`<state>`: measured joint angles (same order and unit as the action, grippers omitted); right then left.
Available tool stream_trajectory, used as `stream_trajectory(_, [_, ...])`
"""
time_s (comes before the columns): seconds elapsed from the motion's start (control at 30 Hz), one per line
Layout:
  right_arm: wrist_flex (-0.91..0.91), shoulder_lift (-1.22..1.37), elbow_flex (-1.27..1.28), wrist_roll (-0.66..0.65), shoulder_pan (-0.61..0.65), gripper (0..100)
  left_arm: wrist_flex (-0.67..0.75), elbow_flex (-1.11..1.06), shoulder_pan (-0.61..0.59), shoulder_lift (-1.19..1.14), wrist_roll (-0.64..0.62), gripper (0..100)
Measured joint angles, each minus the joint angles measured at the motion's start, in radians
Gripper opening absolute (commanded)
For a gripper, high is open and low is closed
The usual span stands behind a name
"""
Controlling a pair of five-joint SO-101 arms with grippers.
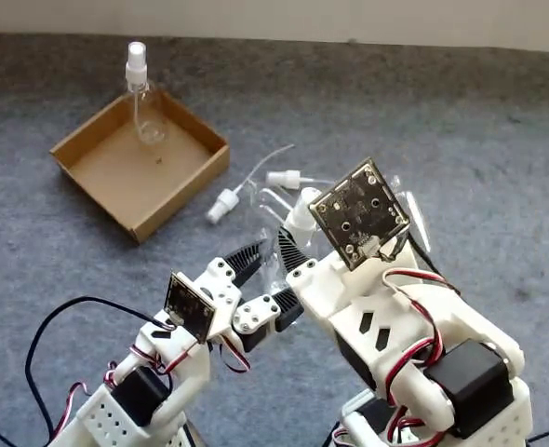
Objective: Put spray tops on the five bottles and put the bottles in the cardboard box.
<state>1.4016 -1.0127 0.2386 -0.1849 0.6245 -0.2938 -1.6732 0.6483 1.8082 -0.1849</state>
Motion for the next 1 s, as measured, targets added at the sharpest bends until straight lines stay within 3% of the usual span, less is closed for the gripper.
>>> stream_trajectory(0.3, [0.037, -0.008, -0.195, 0.0, -0.002, 30.1, 0.0, 0.0, 0.0, 0.0, 0.0, 8])
stream_trajectory(0.47, [0.091, -0.014, -0.259, 0.0, -0.008, 12.6, 0.0, 0.0, -0.026, 0.0, 0.0, 8])
stream_trajectory(0.6, [0.091, -0.011, -0.259, 0.0, -0.097, 0.0, 0.005, 0.0, -0.115, 0.0, 0.0, 8])
stream_trajectory(0.8, [0.091, -0.012, -0.199, 0.0, -0.203, 0.5, 0.075, 0.0, -0.169, 0.0, 0.0, 8])
stream_trajectory(1.0, [0.014, -0.003, 0.061, 0.0, -0.213, 0.5, 0.138, 0.0, -0.18, 0.0, 0.0, 8])
